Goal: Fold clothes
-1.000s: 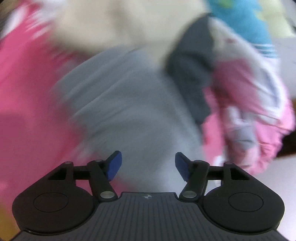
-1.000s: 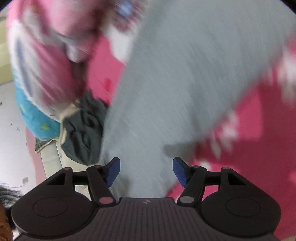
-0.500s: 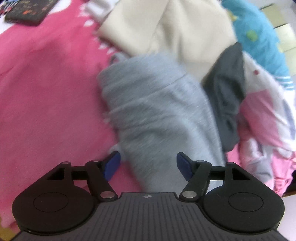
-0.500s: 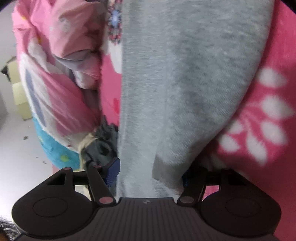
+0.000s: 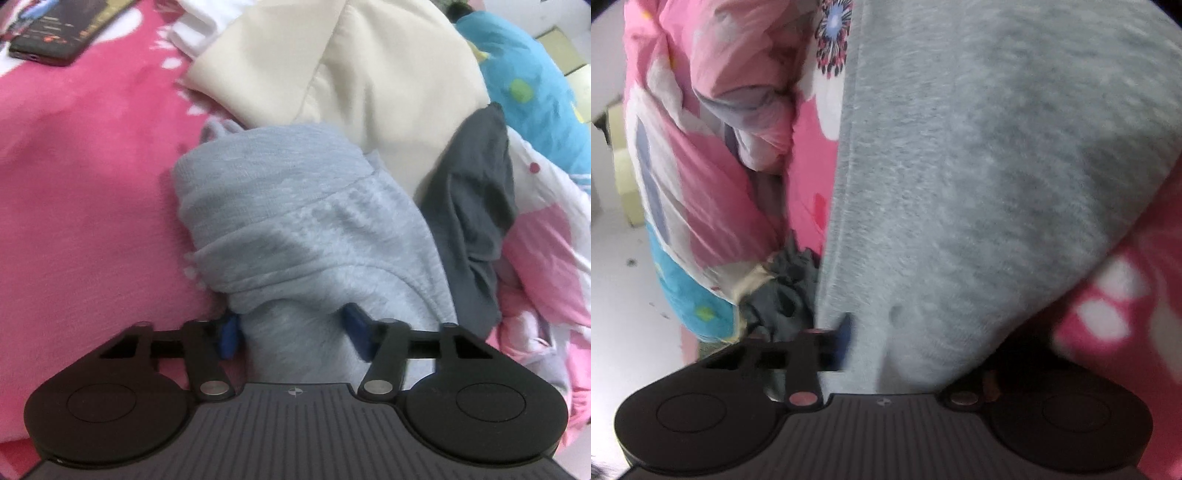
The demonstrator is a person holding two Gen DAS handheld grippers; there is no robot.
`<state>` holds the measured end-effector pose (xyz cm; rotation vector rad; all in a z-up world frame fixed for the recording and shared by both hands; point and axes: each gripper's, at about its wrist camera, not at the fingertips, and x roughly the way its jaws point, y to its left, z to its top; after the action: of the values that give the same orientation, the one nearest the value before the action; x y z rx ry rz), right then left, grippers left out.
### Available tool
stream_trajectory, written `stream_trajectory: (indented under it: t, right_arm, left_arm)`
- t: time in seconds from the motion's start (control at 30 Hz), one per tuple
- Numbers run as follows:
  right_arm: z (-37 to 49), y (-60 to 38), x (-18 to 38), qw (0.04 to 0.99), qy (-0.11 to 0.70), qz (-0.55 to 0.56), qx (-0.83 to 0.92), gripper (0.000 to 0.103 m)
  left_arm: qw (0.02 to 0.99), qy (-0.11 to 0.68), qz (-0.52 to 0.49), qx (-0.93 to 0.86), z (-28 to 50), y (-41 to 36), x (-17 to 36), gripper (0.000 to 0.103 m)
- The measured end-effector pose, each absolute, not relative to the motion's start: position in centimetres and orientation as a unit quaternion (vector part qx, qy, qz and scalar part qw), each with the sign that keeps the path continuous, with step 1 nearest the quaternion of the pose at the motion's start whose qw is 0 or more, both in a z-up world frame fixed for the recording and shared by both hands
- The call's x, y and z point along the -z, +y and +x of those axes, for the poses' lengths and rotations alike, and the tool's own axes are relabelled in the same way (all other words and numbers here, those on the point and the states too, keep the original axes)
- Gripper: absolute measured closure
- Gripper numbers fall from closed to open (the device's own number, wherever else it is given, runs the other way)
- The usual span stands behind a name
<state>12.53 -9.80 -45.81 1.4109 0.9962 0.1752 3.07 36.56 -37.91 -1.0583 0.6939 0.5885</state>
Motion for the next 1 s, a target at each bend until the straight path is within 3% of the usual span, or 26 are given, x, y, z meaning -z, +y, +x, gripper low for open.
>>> stream_trajectory:
  t: [0.03,0.13,0.27,0.37,0.57,0.8,0.9,0.97,1.0]
  right_arm:
    - [12.6,-9.8,45.8,0.650,0.441,0.615,-0.073,0.092]
    - [12.6,-9.7,45.1,0.673,0.438,0.591,-0.079,0.096]
    - [12.6,-9.6,43.7,0.696,0.438,0.562,-0.090,0.097]
    - [12.4,-9.9,43.0,0.695,0.440,0.560,-0.097,0.097]
    - [10.6,-10.9,41.2,0.685,0.449,0.561,-0.118,0.097]
    - [5.5,-12.8,39.7,0.657,0.510,0.541,-0.125,0.097]
    - [5.5,-13.1,40.3,0.646,0.571,0.490,-0.129,0.094]
    - [6.7,-12.6,39.3,0.657,0.614,0.410,-0.150,0.087]
    - [7.3,-12.3,38.8,0.661,0.634,0.368,-0.160,0.082]
  left_arm:
    - [0.766,0.318,-0.489,-0.270,2.8,36.6,37.9,0.061]
    - [0.768,0.313,-0.494,-0.259,2.1,37.0,37.8,0.077]
    - [0.779,0.307,-0.487,-0.249,1.5,36.9,36.9,0.090]
    - [0.778,0.293,-0.497,-0.248,0.4,36.6,36.1,0.093]
    - [0.774,0.267,-0.519,-0.247,-2.5,35.9,34.3,0.095]
    - [0.758,0.302,-0.514,-0.264,-9.5,34.3,33.1,0.095]
    - [0.745,0.335,-0.513,-0.264,-10.9,34.3,34.9,0.088]
    - [0.744,0.353,-0.507,-0.255,-11.0,34.6,36.0,0.081]
    - [0.750,0.359,-0.495,-0.251,-10.9,34.7,35.9,0.073]
